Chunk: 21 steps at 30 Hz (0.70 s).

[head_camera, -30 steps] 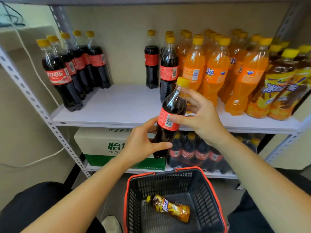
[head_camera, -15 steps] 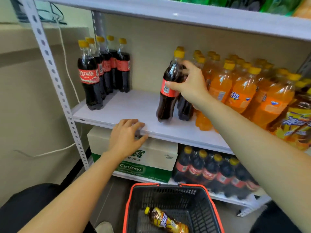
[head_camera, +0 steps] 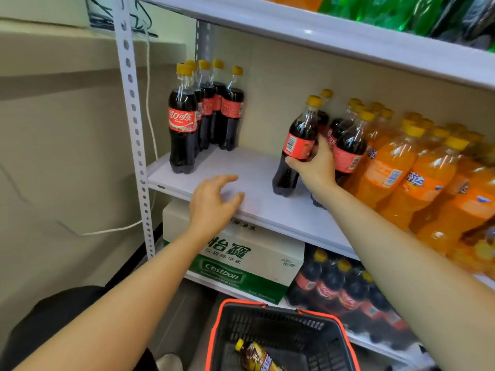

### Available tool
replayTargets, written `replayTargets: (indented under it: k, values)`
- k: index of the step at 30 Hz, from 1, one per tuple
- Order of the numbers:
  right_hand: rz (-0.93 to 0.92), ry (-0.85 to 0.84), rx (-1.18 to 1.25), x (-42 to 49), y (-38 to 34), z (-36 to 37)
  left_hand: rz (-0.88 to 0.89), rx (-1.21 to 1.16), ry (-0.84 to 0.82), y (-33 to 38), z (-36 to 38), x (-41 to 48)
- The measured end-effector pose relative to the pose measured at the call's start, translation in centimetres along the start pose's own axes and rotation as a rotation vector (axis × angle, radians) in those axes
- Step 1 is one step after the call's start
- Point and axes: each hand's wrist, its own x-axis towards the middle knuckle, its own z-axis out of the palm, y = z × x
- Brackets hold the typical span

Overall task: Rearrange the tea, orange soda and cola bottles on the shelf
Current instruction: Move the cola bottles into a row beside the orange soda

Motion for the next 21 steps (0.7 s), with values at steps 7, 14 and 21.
replayTargets:
  k: [7, 14, 21]
  values:
    - [0.097, 0.125, -0.16, -6.3, 4.5, 3.0, -0.31, -0.136, 0.364, -2.4, -2.7, 4.3]
    - [0.039, -0.309, -0.68, -6.0, 4.3, 3.6, -0.323, -0.199, 0.27, -5.0, -3.7, 7.8]
    - [0.13, -0.352, -0.758, -2.1, 4.9, 4.3, -0.317, -0.118, 0.257, -6.7, -4.0, 9.1]
